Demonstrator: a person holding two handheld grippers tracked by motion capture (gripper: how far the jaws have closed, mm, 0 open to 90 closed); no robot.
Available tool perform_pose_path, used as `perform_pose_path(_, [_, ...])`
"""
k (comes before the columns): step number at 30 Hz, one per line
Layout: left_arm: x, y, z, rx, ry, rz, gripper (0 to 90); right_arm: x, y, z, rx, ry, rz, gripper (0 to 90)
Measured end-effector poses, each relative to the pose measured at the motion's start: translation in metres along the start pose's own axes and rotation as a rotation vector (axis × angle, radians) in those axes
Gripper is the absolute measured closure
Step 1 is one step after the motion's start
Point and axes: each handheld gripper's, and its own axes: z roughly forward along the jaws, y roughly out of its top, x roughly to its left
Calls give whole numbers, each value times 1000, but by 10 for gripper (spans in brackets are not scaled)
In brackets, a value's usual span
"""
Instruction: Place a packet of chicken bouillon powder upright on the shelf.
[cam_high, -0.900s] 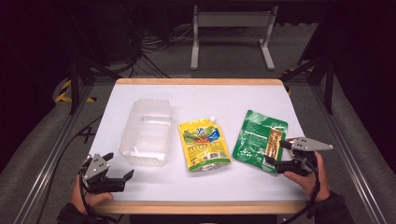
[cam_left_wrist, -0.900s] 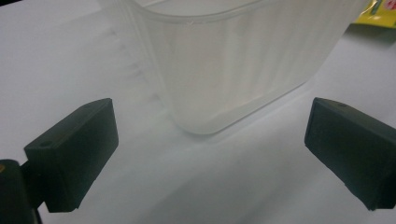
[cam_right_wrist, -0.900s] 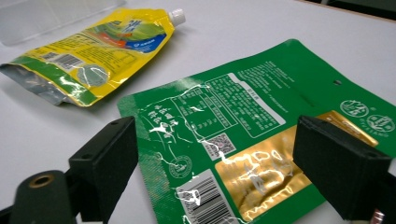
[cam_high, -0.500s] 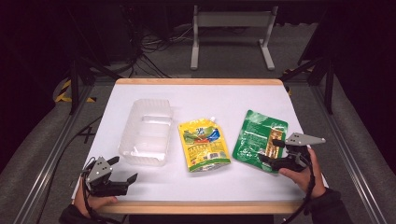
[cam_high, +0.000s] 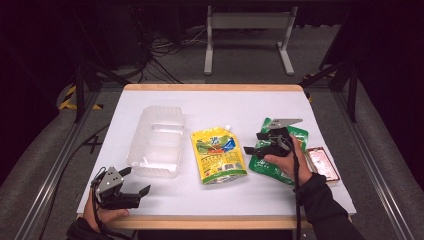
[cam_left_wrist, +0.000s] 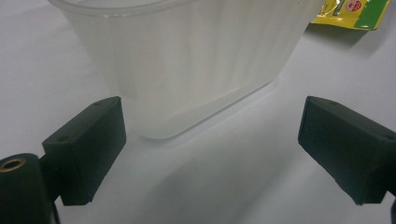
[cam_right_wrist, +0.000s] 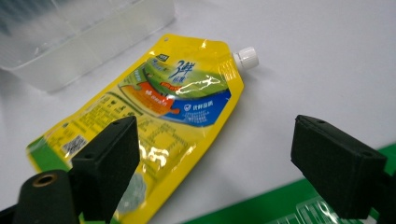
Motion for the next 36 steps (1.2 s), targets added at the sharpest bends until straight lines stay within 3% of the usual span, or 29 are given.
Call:
perform_pose_path(7, [-3, 0, -1, -3, 8, 5, 86, -3, 12, 43, 54, 18, 65, 149])
perform_pose_path(10, [-5, -1, -1, -5, 16, -1, 86, -3, 16, 61, 82, 3, 87, 151])
perform_pose_path(12, [-5, -2, -2, -5, 8, 1, 87, -6, 18, 72, 122, 5, 115, 143])
perform_pose_path(16, [-6, -2, -2, -15, 3, -11, 87, -10, 18, 84, 163, 28, 154, 110])
perform_pose_path(20, [-5, 0, 0, -12, 9, -8, 79, -14, 21, 88, 140, 84, 215, 114])
perform_pose_path(26, [-4, 0, 0, -19, 13, -16, 83, -9, 23, 94, 146, 164, 230, 135])
perform_pose_path(30, [-4, -1, 0, -24, 7, -22, 79, -9, 23, 93, 163, 175, 230, 266])
perform_pose_path(36, [-5, -1, -1, -39, 0, -36, 82, -8, 26, 89, 226, 91, 182, 613])
